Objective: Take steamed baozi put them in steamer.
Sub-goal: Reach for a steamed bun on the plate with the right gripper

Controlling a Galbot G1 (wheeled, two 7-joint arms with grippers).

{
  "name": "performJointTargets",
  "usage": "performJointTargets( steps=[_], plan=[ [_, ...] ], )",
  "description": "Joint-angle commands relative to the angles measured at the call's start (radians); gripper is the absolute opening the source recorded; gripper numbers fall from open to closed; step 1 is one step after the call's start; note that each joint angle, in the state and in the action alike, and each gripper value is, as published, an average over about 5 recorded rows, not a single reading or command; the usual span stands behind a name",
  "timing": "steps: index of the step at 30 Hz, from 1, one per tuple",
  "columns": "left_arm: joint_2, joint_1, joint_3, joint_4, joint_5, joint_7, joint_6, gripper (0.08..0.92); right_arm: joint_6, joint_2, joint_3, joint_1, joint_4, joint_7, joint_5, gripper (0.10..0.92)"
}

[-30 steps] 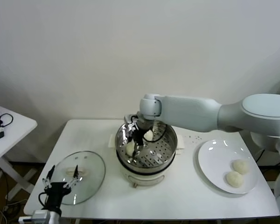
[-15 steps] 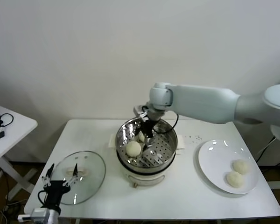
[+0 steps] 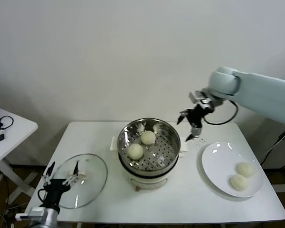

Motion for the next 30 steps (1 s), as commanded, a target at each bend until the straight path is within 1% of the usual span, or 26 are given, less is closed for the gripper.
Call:
performJointTargets(
  steps=[1, 6, 10, 13, 21, 30],
  plan=[
    [0.004, -0.007, -0.001, -0.002, -0.007, 0.003, 0.006, 0.823, 0.114, -0.371, 0.124, -0.208, 0.051, -0.034, -0.289, 0.823],
    [-0.014, -0.014, 0.000, -0.009, 0.006, 0.001, 0.012, 0.823, 0.171, -0.411, 0.334, -0.455, 0.027, -0.032, -0.424, 0.823],
    [-0.027, -0.016, 0.005, -0.010, 0.016, 0.001, 0.014, 0.823, 0.185, -0.401, 0.524, -0.689, -0.002, -0.030, -0.514, 0.823],
    [-0.030, -0.013, 0.007, -0.010, 0.024, 0.002, 0.011, 0.823, 0.183, -0.379, 0.599, -0.781, -0.021, -0.027, -0.552, 0.823],
    [-0.050, 0.008, 0.003, -0.033, 0.063, 0.052, -0.006, 0.823, 0.158, -0.319, 0.661, -0.895, -0.056, -0.012, -0.598, 0.823],
    [-0.058, 0.008, 0.003, -0.024, 0.074, 0.049, -0.011, 0.823, 0.149, -0.270, 0.666, -0.908, -0.109, -0.007, -0.618, 0.823]
  ],
)
